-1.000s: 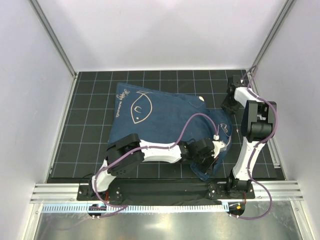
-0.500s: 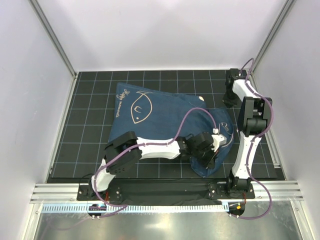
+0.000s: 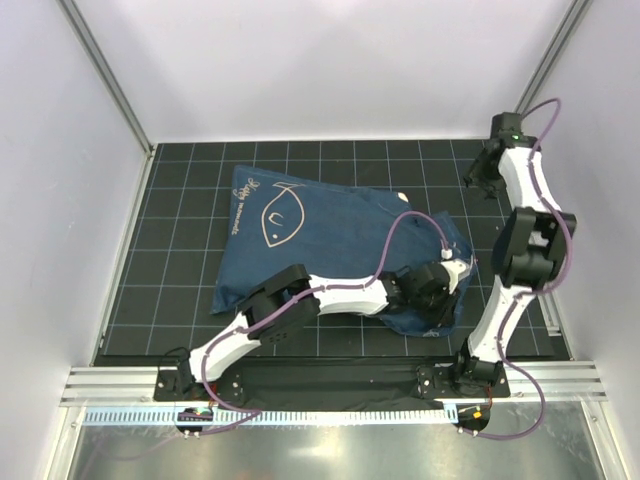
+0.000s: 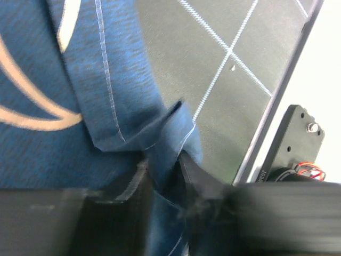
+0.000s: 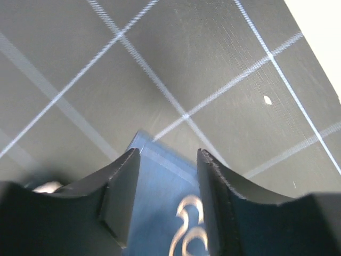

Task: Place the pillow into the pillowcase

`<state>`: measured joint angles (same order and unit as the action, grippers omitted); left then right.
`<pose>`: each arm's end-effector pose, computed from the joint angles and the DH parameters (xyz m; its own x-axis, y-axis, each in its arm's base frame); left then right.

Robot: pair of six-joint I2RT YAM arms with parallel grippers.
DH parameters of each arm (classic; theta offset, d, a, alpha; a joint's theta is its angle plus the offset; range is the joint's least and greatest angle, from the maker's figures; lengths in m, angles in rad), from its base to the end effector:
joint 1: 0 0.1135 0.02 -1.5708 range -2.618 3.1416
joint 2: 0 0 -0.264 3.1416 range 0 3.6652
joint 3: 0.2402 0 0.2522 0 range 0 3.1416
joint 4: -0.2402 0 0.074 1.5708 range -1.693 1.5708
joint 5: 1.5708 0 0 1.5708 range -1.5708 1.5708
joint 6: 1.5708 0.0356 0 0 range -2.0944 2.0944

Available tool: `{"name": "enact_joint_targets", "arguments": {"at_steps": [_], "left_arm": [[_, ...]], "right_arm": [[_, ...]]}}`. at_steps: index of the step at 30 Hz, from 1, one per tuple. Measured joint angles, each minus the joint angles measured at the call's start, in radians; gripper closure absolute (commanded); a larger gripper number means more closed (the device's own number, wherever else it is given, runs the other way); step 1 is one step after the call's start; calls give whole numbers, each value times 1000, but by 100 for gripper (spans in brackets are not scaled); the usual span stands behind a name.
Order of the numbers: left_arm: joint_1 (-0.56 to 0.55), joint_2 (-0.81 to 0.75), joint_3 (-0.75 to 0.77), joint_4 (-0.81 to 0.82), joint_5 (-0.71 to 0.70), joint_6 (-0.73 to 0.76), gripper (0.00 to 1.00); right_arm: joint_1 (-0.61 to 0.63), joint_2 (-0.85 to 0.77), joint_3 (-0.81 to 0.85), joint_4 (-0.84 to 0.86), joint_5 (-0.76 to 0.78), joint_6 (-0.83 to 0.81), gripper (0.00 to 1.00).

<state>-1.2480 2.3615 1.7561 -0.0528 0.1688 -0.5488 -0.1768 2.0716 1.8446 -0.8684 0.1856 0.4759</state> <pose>0.1623 -0.5041 0.1424 -0.6752 0.3975 -0.6213 0.7323 0.4619 -0.5004 0.4407 -0.0854 0.2515 -0.6607 0.5755 -0.4820 0.6286 0.7751 0.0638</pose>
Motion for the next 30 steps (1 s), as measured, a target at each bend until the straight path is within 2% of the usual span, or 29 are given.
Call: {"name": "enact_joint_targets", "arguments": {"at_steps": [1, 3, 7, 8, 9, 11, 15, 18, 21, 25, 30], "left_arm": [[-3, 3, 8, 2, -1, -1, 53], [-10, 6, 18, 11, 1, -4, 40], [-37, 6, 26, 20, -3, 0, 32], [-43, 5, 26, 26, 1, 2, 30], [-48, 5, 26, 29, 5, 2, 25], [-55, 3, 25, 39, 13, 3, 21], [-64, -69, -62, 54, 4, 3, 1], [-64, -176, -152, 44, -45, 11, 0], [-60, -290, -178, -25, -156, 51, 0], [-33, -457, -210, -113, -347, 72, 0], [71, -782, -391, -221, -554, 58, 0]], "right_arm": [[-5, -48, -18, 0, -16, 2, 41], [-18, -164, -52, 2, -42, 7, 38], [-42, -373, -60, 10, -83, 13, 36], [-48, -419, -56, 9, -94, 14, 34], [-51, -455, -51, 8, -104, 16, 26], [-56, -511, -39, 3, -123, 18, 21], [-58, -584, -41, -18, -166, 15, 16], [-59, -665, -113, 0, -218, 15, 10], [-59, -797, -262, 65, -297, 13, 3], [-60, -981, -451, 159, -411, 6, 2], [-61, -1183, -649, 305, -562, 3, 2]]}}
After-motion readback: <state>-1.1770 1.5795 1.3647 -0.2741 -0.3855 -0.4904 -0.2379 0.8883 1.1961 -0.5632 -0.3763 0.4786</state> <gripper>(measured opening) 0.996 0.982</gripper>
